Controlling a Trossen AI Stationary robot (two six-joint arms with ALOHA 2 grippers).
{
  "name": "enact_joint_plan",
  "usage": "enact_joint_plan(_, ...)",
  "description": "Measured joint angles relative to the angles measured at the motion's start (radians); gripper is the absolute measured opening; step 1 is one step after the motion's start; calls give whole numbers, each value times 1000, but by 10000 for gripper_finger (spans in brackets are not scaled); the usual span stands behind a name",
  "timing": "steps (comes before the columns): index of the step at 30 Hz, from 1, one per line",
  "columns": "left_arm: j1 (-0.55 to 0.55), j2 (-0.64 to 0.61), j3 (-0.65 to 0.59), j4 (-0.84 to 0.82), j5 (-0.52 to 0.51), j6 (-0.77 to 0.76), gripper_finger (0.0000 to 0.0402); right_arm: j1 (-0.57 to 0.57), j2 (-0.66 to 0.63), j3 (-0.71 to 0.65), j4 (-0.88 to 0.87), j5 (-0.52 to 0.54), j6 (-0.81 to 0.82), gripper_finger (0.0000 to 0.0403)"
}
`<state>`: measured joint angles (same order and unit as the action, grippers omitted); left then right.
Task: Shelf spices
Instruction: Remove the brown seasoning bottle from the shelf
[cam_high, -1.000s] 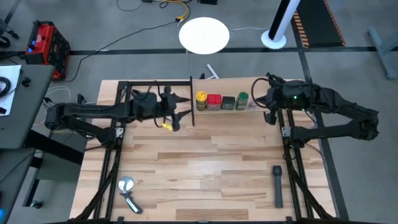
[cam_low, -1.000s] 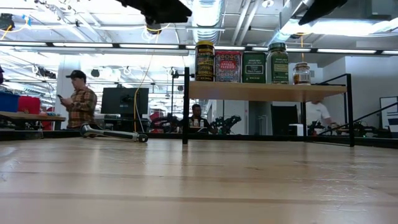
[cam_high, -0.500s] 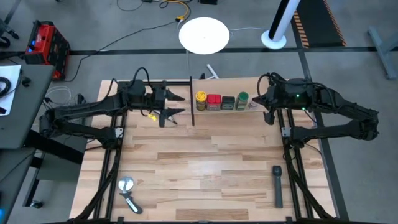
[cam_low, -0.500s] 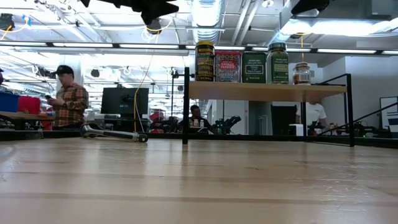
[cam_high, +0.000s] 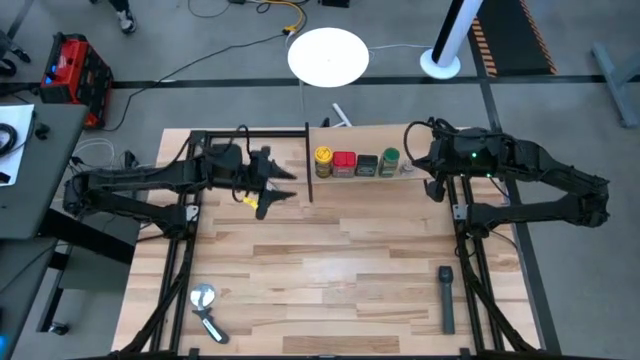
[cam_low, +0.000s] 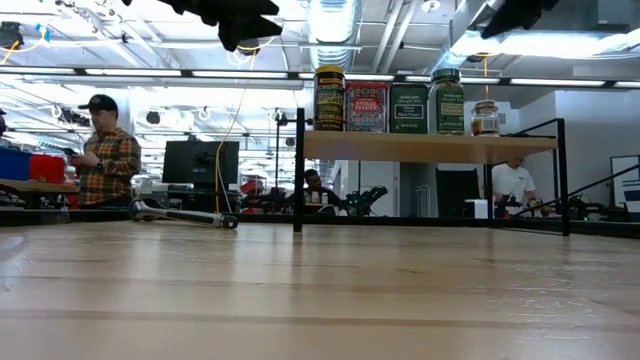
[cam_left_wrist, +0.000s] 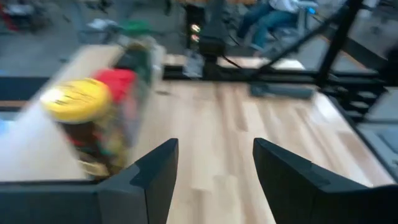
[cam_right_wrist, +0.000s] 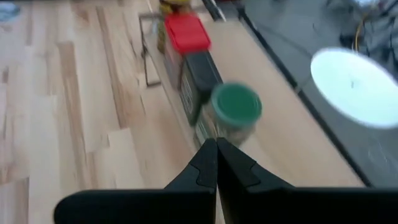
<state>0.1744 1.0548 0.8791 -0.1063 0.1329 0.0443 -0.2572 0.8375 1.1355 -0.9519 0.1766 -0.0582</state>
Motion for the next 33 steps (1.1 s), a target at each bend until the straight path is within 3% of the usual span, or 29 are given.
enact_joint_plan(5, -137, -43, -1, -57, -95, -23, 201, -12, 0, 0, -89, 1, 60, 7)
enact_joint_plan(15, -369, -62, -1, -130, -548, -98, 201, -12, 0, 0, -115, 46, 69, 7)
enact_joint_plan(33, -505, -9, 0, -119, -713, -139, 201, 21, -112, -276, 123, 88, 107, 7)
